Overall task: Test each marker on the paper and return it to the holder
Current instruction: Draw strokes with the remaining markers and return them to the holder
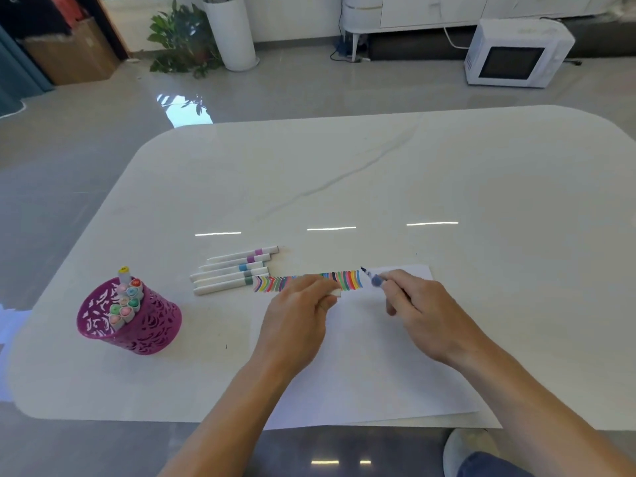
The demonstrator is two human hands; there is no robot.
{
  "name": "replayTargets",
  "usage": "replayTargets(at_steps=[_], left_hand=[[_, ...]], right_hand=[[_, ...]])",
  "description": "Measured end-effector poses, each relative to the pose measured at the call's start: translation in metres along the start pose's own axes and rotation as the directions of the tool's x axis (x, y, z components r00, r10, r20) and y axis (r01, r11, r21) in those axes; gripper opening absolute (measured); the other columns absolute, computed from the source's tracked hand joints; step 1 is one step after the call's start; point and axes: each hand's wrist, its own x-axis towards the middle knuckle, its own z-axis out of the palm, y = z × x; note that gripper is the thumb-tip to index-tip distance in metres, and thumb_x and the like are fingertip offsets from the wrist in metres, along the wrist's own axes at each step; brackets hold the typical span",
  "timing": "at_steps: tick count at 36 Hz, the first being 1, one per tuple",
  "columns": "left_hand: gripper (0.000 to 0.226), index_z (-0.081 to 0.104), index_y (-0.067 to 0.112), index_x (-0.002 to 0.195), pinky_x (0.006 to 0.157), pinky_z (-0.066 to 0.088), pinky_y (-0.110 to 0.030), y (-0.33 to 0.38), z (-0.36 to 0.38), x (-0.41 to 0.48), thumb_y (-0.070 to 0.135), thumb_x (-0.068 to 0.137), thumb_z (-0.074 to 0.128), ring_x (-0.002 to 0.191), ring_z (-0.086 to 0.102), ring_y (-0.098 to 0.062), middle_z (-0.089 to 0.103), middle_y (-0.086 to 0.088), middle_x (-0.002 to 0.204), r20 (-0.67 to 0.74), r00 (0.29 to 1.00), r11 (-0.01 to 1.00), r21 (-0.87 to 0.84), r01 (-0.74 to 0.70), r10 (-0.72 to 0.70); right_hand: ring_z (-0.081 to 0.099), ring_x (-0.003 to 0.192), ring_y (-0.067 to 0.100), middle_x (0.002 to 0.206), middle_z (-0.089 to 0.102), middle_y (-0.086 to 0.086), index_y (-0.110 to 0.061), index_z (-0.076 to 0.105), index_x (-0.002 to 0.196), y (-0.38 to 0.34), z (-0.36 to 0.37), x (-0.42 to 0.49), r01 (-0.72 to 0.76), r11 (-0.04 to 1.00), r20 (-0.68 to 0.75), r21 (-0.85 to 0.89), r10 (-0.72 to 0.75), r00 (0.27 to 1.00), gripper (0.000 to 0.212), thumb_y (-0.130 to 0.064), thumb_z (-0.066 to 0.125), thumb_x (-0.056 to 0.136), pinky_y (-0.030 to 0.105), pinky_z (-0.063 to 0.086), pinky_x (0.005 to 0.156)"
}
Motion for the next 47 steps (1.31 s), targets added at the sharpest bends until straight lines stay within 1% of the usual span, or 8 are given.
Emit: replayTargets(at_steps=[4,11,14,17,19,23,27,47], left_hand=[[0.019,0.071,0.022,0.112,0.104,0.027,-0.013,-0.008,0.012,0.004,0.016,0.097,0.062,0.137,0.044,-0.010,0.055,0.010,0.143,0.072,0.996,0.999,0.014,-0.052,0.050],[0.016,0.061,0.018,0.114,0.120,0.017,-0.028,-0.018,0.029,0.006,0.015,0.102,0.052,0.152,0.018,-0.011,0.037,0.005,0.158,0.147,0.972,0.980,0.060,-0.192,0.182],[0.018,0.059,0.016,0.118,0.121,0.017,-0.034,-0.018,0.033,0.006,0.016,0.103,0.049,0.152,0.018,-0.012,0.035,0.004,0.159,0.156,0.972,0.981,0.065,-0.185,0.173],[0.019,0.057,0.015,0.120,0.122,0.016,-0.035,-0.018,0.036,0.004,0.017,0.104,0.046,0.152,0.020,-0.014,0.034,0.002,0.159,0.161,0.972,0.978,0.087,-0.188,0.172],[0.019,0.057,0.015,0.120,0.122,0.014,-0.033,-0.018,0.036,0.004,0.017,0.104,0.046,0.151,0.020,-0.014,0.033,0.003,0.160,0.164,0.971,0.977,0.094,-0.190,0.173],[0.021,0.056,0.015,0.122,0.122,0.012,-0.031,-0.019,0.036,0.005,0.017,0.104,0.046,0.151,0.020,-0.014,0.032,0.003,0.160,0.170,0.969,0.973,0.116,-0.202,0.181],[0.023,0.055,0.016,0.125,0.122,0.011,-0.030,-0.020,0.036,0.006,0.020,0.105,0.045,0.151,0.020,-0.015,0.032,0.004,0.160,0.174,0.966,0.968,0.131,-0.213,0.189],[0.029,0.051,0.019,0.133,0.121,0.010,-0.029,-0.019,0.034,0.007,0.024,0.106,0.041,0.151,0.017,-0.015,0.028,0.006,0.162,0.205,0.961,0.958,0.178,-0.225,0.188]], right_hand=[[0.061,0.066,0.007,0.098,0.069,-0.017,-0.050,0.053,0.130,0.005,0.003,0.007,0.027,0.982,-0.021,0.189,-0.024,1.000,0.036,-0.022,0.046,0.109,0.016,0.049,0.063],[0.076,0.093,0.026,0.103,0.077,0.009,-0.019,0.074,0.116,0.005,0.005,0.019,-0.073,0.823,0.010,0.564,0.082,0.997,0.041,0.001,0.039,0.107,0.031,0.062,0.079],[0.076,0.092,0.021,0.096,0.079,0.006,-0.018,0.071,0.116,0.009,0.006,0.024,-0.046,0.834,-0.011,0.550,0.062,0.998,0.033,0.006,0.055,0.099,0.027,0.061,0.078],[0.072,0.071,0.019,0.082,0.075,0.005,-0.021,0.070,0.105,0.011,0.011,0.028,-0.019,0.865,-0.068,0.501,0.061,0.996,0.018,-0.011,0.078,0.092,0.026,0.060,0.069],[0.069,0.064,0.022,0.076,0.072,0.011,-0.020,0.072,0.094,0.011,0.014,0.029,-0.017,0.834,-0.092,0.552,0.082,0.992,0.003,-0.021,0.074,0.096,0.030,0.058,0.062],[0.067,0.062,0.027,0.073,0.071,0.016,-0.016,0.074,0.092,0.014,0.018,0.031,-0.029,0.793,-0.124,0.609,0.131,0.984,0.015,-0.018,0.060,0.098,0.034,0.056,0.058],[0.068,0.061,0.025,0.072,0.074,0.016,-0.009,0.059,0.098,0.017,0.022,0.032,-0.028,0.798,-0.146,0.602,0.145,0.979,0.007,-0.009,0.065,0.093,0.031,0.057,0.057],[0.076,0.070,0.024,0.078,0.078,0.007,-0.019,0.064,0.085,0.022,0.028,0.033,-0.045,0.849,-0.171,0.526,0.157,0.973,0.011,-0.019,0.071,0.093,0.027,0.061,0.064]])
